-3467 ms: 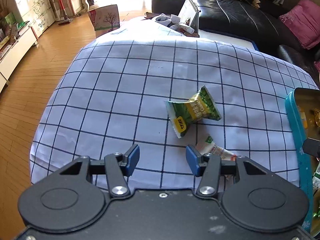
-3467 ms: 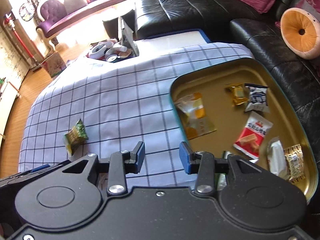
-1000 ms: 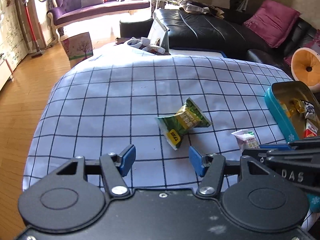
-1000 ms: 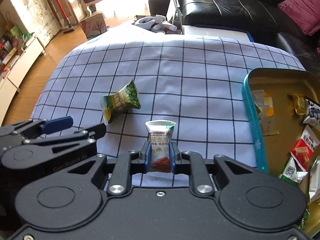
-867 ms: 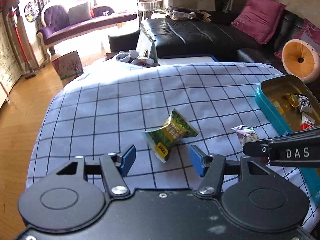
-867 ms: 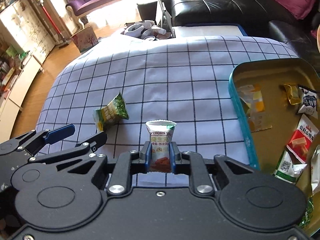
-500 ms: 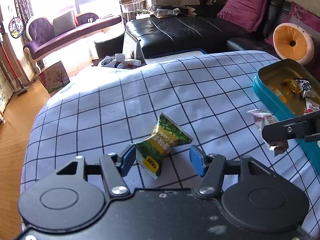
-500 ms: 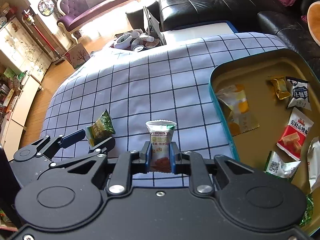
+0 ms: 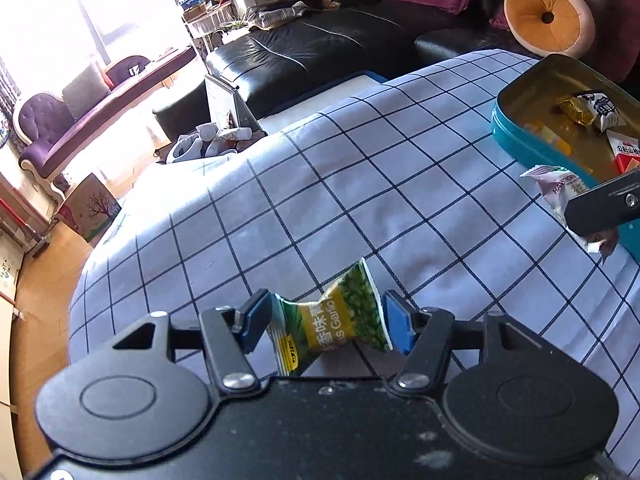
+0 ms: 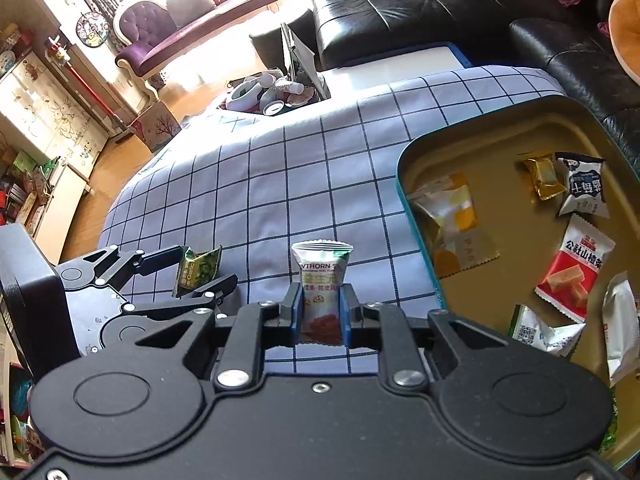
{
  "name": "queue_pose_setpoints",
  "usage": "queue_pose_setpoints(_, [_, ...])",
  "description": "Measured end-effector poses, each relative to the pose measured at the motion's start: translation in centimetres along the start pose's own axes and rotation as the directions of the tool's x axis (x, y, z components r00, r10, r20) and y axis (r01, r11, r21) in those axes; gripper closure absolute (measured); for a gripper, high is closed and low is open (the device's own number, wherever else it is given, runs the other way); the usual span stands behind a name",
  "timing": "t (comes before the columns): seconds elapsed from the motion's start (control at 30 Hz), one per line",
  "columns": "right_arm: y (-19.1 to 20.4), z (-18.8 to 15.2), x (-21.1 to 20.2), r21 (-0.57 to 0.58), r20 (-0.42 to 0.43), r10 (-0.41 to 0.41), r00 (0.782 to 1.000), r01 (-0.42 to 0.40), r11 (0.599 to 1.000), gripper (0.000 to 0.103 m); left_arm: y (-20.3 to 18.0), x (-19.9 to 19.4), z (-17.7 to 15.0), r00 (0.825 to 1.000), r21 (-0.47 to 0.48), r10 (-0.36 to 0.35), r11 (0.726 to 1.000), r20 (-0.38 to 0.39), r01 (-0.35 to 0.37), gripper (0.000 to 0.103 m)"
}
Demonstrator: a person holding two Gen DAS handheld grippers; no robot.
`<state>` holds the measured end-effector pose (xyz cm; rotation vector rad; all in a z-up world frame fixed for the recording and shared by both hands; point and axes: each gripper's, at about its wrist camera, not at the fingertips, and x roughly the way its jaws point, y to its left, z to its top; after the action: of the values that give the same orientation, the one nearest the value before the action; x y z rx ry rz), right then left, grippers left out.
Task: Organize snacks
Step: 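Grasp the green pea packet with the left gripper while the right holds the white packet, then carry the green pea packet and white packet over the teal tin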
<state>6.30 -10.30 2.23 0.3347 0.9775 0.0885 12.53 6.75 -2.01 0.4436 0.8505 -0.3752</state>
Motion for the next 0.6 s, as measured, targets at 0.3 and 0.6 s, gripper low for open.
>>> queue_pose_setpoints(0.3, [-1.7, 0.6, -1.3, 0.057, 0.027, 0.03, 0.999, -0.031, 0.998, 0.076, 2.1, -1.3, 2.6, 0.998, -0.15, -0.066, 0.986, 0.009, 0.066, 0.039])
queue_pose_setpoints(0.6, [-2.3, 0.7, -1.9, 0.068, 0.053, 0.033, 0.998, -0.037, 0.997, 0.076, 3.6, 2.5, 3.8, 0.972, -0.206, 0.115, 0.966, -0.203, -0.157, 0.039])
